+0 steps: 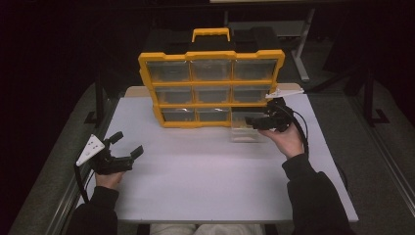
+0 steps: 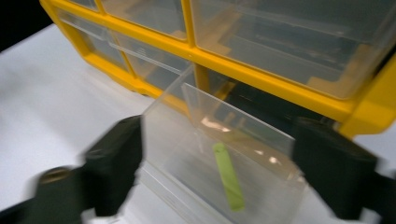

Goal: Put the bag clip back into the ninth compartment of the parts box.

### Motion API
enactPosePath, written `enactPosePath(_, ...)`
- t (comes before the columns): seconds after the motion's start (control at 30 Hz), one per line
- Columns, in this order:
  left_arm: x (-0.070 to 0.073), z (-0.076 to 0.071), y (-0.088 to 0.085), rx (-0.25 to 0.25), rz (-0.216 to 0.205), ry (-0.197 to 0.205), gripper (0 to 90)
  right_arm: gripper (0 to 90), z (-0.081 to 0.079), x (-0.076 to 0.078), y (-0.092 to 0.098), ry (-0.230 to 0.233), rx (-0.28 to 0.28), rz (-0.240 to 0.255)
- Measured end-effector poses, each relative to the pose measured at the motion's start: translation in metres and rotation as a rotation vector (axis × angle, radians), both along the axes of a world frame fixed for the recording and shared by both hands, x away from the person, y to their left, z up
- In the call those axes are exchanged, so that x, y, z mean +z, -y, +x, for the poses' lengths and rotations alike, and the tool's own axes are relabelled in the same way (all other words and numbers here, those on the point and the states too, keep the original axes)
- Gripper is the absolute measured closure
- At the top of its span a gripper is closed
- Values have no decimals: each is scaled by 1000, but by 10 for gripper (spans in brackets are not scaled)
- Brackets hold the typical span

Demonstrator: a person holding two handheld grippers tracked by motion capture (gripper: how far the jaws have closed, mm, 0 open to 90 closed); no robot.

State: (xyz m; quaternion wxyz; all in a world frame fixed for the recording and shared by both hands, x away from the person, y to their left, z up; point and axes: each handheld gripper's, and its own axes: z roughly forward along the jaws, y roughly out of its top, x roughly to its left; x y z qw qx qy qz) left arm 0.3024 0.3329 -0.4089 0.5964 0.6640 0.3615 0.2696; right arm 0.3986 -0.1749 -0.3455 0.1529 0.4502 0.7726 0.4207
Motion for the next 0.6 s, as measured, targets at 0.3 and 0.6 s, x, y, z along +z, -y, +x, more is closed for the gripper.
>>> enactPosePath(0.3,1,-1,0,-2,-2,2,0,0,-12,4,8,34,-11,50)
enactPosePath(0.6,1,-1,-1,2,-12,-1,0,0,-27,2,17,93,13,115)
